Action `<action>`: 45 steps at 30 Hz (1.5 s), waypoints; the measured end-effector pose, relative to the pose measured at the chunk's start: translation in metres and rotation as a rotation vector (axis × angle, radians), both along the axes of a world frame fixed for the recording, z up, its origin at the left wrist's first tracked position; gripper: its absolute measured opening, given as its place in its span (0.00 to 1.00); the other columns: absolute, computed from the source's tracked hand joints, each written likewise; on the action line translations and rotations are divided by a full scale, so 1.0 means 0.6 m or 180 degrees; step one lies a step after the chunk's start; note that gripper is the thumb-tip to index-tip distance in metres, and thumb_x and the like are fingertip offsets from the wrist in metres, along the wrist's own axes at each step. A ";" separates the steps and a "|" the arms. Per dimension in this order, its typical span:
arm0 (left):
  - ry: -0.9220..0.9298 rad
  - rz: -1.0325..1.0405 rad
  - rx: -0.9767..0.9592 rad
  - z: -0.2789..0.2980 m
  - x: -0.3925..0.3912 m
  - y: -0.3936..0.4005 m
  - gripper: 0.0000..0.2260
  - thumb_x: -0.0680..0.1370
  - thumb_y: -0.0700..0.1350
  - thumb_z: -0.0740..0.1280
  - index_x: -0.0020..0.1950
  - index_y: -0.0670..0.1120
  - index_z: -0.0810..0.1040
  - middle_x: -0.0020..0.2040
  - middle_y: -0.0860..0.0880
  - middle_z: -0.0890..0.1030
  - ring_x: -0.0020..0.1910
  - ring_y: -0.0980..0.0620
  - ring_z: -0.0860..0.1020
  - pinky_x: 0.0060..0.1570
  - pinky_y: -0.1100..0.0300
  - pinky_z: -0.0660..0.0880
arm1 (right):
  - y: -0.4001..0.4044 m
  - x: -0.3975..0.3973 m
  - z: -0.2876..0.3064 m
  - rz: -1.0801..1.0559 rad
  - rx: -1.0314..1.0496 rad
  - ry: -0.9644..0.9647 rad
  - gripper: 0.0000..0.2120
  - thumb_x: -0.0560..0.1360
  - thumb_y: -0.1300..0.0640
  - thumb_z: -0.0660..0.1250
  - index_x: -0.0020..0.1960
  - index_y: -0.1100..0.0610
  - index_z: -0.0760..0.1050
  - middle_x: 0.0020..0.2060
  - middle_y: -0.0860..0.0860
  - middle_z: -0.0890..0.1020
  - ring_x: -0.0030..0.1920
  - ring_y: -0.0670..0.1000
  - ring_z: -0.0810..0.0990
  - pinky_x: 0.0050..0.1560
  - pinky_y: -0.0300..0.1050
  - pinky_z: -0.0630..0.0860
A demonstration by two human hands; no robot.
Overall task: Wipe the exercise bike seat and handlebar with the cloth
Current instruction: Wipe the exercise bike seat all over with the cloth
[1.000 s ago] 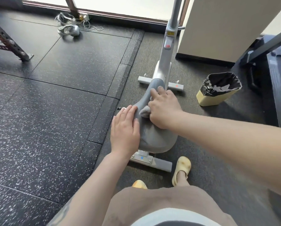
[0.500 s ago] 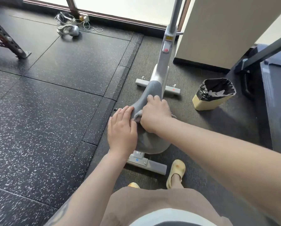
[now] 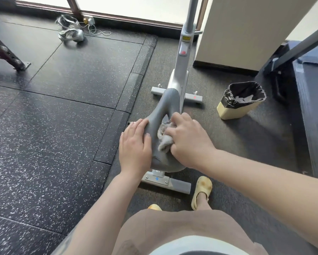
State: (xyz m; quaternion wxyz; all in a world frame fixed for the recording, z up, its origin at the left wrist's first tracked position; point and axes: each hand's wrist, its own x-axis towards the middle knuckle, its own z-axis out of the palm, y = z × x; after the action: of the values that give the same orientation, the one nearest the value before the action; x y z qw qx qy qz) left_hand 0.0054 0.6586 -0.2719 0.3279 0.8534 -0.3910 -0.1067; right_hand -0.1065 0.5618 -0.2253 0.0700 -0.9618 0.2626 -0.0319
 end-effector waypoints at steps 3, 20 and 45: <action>-0.0042 0.0004 -0.0038 -0.001 0.000 0.000 0.21 0.76 0.48 0.54 0.69 0.49 0.70 0.70 0.50 0.71 0.71 0.49 0.64 0.71 0.48 0.58 | -0.016 -0.049 -0.025 -0.0090 -0.0034 -0.0114 0.27 0.67 0.58 0.63 0.67 0.51 0.73 0.65 0.54 0.72 0.67 0.57 0.66 0.68 0.53 0.62; -0.0724 -0.0215 0.0813 -0.001 -0.053 -0.094 0.24 0.80 0.52 0.54 0.76 0.52 0.55 0.78 0.50 0.56 0.76 0.49 0.53 0.73 0.49 0.47 | -0.086 0.040 -0.087 -0.2411 0.3425 -0.1646 0.16 0.78 0.47 0.57 0.59 0.54 0.75 0.57 0.56 0.79 0.59 0.59 0.76 0.60 0.54 0.72; -0.0828 0.0751 0.0999 0.011 -0.113 -0.138 0.22 0.80 0.49 0.52 0.75 0.50 0.62 0.77 0.49 0.59 0.76 0.51 0.55 0.74 0.51 0.51 | -0.112 0.029 -0.076 -0.1554 0.4466 -0.1656 0.30 0.80 0.47 0.55 0.76 0.57 0.51 0.76 0.53 0.55 0.75 0.52 0.55 0.75 0.49 0.52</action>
State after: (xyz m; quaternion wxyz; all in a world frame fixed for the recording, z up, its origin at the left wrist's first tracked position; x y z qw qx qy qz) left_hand -0.0622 0.5761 -0.2654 0.1482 0.9402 -0.3061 -0.0163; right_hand -0.0891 0.4948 -0.2709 0.7111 -0.5697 0.4003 -0.0973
